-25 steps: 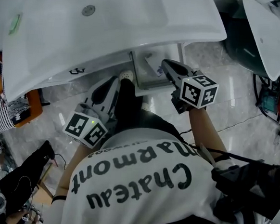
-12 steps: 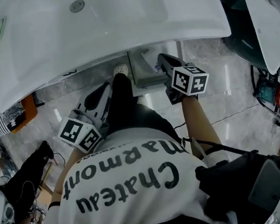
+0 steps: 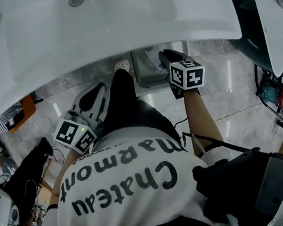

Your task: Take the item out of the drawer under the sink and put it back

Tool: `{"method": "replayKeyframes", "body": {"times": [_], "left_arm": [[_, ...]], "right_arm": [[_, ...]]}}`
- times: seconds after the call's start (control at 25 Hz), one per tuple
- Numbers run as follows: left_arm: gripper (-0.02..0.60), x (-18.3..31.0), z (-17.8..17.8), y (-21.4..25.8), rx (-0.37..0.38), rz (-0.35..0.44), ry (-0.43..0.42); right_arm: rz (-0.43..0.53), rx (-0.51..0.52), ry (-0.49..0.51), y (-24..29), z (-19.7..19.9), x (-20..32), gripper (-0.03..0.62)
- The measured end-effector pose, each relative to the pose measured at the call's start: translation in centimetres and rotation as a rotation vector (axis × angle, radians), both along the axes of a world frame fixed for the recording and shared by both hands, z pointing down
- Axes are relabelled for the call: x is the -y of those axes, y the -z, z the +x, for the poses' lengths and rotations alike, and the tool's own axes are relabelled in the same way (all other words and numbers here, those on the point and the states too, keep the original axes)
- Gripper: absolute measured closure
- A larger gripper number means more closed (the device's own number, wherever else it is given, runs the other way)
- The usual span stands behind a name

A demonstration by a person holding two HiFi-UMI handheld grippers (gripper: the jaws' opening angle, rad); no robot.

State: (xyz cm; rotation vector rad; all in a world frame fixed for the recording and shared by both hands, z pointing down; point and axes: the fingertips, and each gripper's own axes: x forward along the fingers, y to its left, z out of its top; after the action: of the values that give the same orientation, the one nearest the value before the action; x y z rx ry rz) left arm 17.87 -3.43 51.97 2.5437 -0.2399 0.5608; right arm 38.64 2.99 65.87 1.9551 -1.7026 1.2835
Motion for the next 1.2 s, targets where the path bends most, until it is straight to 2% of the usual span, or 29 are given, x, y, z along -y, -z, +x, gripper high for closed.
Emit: {"method": "replayKeyframes", "body": {"times": [0.04,0.08,0.2,0.48,0.64,0.76,1.2], "left_arm": [[0.574,0.1,-0.1,-0.1,0.004,-0.003,0.002],[0.574,0.2,-0.1,-0.2,0.007,-0.005,0.003],[0.574,0.2,-0.2,-0.4,0.014,-0.007,0.003],[0.574,0.4,-0.7,-1.0,0.03,-0.02,0.024],[0.574,1.0,-1.1,-1.6,0.044,-0.021,0.029],[0.574,1.4,-1.3,-2.0,0.049,-0.021,0.031],[0.574,2.1,-1.7,-2.7,0.071,-0.034,0.055]], "right_arm": [[-0.009,-0.002,0.011,-0.3,-0.1,0.1,0.444],[-0.018,-0.001,0.021,-0.6,-0.3,0.1,0.424],[-0.047,-0.007,0.04,-1.5,-0.6,0.1,0.42],[-0.123,-0.049,0.1,-4.2,-0.6,-0.5,0.298],[-0.201,-0.112,0.201,-6.4,-1.2,-0.7,0.273],[-0.224,-0.136,0.242,-7.3,-1.6,-0.3,0.263],[-0.332,-0.132,0.253,-10.1,-1.9,0.4,0.255]]}}
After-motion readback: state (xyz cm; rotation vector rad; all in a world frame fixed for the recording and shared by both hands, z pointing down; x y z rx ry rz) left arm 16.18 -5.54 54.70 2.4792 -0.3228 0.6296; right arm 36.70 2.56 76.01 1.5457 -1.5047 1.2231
